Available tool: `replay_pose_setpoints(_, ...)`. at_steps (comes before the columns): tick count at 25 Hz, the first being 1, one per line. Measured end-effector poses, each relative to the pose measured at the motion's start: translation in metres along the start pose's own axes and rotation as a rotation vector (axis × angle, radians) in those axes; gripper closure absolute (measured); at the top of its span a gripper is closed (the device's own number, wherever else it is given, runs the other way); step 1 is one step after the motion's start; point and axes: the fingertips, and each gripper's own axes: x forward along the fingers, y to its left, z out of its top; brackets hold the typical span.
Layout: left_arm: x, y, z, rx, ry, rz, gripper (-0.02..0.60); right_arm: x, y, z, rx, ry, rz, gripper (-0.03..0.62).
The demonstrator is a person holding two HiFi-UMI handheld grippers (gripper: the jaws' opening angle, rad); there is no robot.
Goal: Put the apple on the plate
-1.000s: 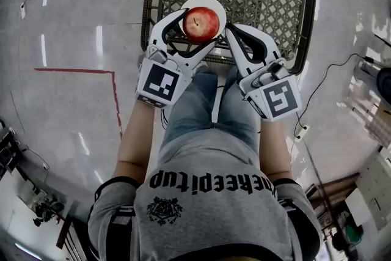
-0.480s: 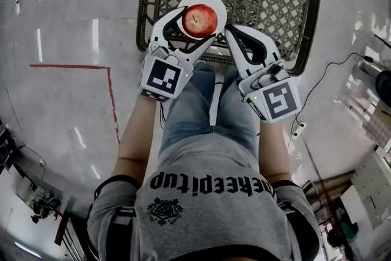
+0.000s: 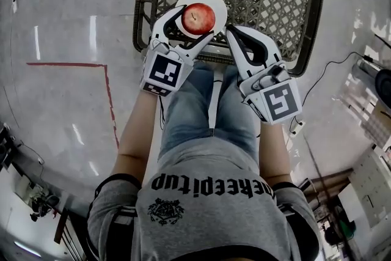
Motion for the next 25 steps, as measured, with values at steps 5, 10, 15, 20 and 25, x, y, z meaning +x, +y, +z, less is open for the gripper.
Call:
replay_pose_setpoints(5,0.009,0.006,-0.019,0.011,0.035,0.015,0.201,0.007,-0.002,-0.006,0.001,0.002,0.004,0.582)
replay_pose_setpoints(10,0.019,0.006,-0.034,0.015,0.048,0.016,0.201,0.011,-0.003,-0.012,-0.003,0.010,0.005,0.582)
replay_pose_setpoints(15,0.021,0.006,-0.031,0.012,0.062,0.020,0.201,0.007,-0.006,-0.004,0.000,0.012,0.001,0.582)
replay_pose_setpoints(20,0.025,0.004,-0.035,0.006,0.072,0.024,0.201,0.002,-0.006,-0.005,0.005,0.019,0.002,0.582)
replay_pose_setpoints(25,0.028,0.007,-0.048,-0.017,0.072,0.033,0.201,0.004,-0.003,-0.016,0.007,0.025,0.003,0.582)
